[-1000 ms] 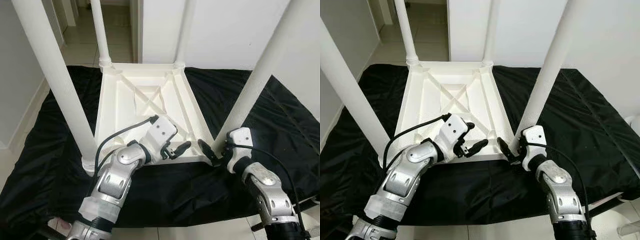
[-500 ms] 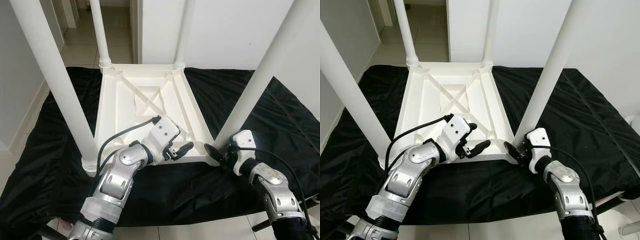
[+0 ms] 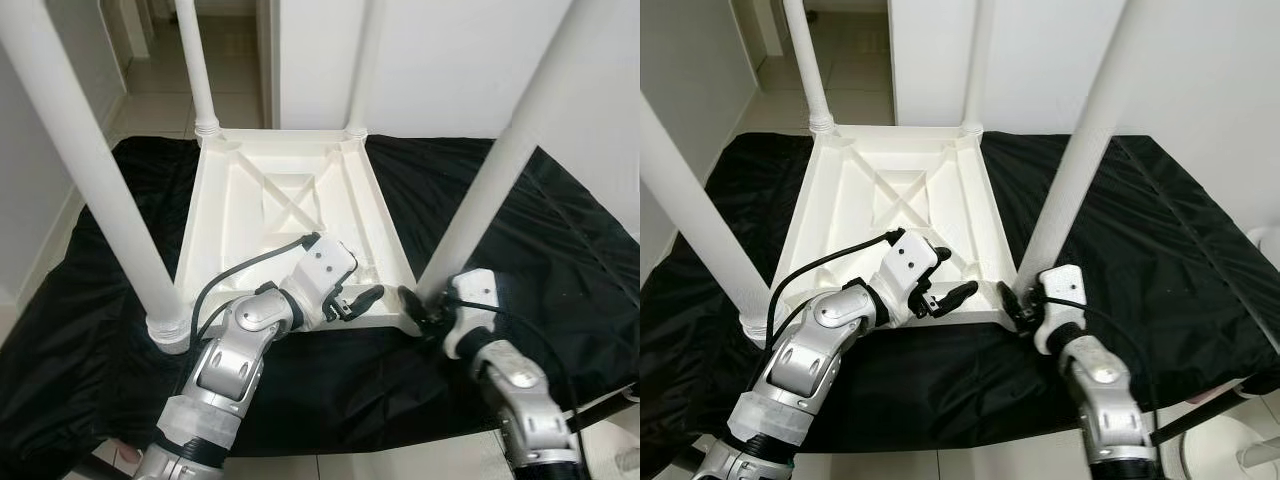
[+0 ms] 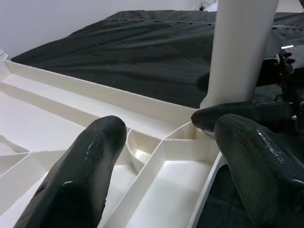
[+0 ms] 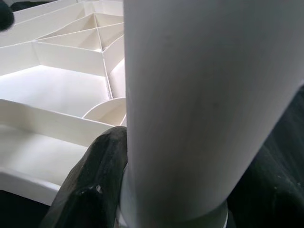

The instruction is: Building children table

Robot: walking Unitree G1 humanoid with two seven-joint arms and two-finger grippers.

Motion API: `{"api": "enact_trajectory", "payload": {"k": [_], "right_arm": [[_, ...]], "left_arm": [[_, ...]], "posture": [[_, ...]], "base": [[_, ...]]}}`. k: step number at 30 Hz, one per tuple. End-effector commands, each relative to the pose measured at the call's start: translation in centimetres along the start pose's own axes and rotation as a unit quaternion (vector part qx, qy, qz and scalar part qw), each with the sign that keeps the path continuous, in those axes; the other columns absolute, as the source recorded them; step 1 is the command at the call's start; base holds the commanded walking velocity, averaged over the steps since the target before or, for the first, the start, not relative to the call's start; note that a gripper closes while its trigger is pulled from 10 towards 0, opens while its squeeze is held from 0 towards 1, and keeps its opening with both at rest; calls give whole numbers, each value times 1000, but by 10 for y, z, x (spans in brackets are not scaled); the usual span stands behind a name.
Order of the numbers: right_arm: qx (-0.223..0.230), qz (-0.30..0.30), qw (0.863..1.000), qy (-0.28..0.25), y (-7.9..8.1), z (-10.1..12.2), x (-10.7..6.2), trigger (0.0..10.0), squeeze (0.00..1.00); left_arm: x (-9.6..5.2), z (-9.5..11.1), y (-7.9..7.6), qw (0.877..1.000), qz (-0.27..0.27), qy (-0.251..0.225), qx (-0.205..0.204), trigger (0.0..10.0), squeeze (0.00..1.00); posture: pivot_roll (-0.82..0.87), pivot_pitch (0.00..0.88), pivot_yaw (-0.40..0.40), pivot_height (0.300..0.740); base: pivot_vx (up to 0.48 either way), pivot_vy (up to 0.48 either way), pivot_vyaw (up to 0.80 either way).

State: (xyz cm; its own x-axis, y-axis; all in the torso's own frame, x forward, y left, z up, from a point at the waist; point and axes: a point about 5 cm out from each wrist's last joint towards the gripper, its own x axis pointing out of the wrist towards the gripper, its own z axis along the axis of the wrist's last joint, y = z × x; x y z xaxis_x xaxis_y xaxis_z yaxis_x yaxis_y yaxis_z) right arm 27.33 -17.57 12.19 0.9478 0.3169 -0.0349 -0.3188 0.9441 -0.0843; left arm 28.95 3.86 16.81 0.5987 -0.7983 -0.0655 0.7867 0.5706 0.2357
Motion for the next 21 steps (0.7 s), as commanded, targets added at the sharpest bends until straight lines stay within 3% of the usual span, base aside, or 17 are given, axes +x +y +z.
{"api": "enact_trajectory", "payload": {"k": [1,2,3,4,5,6,8,15,21], "right_arm": [[9,-18,1000,0,5,2,1,10000,0],[9,-18,1000,0,5,2,1,10000,0],[20,-74,997,2,8,0,2,10000,0],[20,-74,997,2,8,0,2,10000,0],[40,-128,991,2,13,-1,3,10000,0],[40,-128,991,2,13,-1,3,10000,0],[75,-204,976,-1,24,0,5,10000,0],[94,-225,970,-7,40,5,12,10000,0],[87,-240,967,-7,36,7,13,10000,0]], "left_arm": [[-2,-4,3,999,37,11,-1,10000,0],[-2,-4,3,999,37,11,-1,10000,0],[-2,-4,3,999,38,12,-1,10000,0],[-2,-4,3,999,38,12,-1,10000,0],[-3,-3,3,999,39,12,-3,10000,0],[-3,-3,3,999,39,12,-3,10000,0],[-3,-3,3,999,40,13,-3,10000,0],[-3,-2,4,999,43,13,-3,10000,0],[-2,0,8,999,50,10,0,10000,0]], "posture": [[-42,0,-10,740],[-42,0,-10,740],[-40,0,-10,740],[-40,0,-10,740],[-39,0,-9,740],[-39,0,-9,740],[-33,0,-7,740],[-31,0,-1,740],[-23,0,-5,740]], "base": [[0,0,0],[0,0,0],[0,0,0],[0,0,0],[0,0,0],[0,0,0],[0,0,0],[0,0,0],[0,0,0]]}}
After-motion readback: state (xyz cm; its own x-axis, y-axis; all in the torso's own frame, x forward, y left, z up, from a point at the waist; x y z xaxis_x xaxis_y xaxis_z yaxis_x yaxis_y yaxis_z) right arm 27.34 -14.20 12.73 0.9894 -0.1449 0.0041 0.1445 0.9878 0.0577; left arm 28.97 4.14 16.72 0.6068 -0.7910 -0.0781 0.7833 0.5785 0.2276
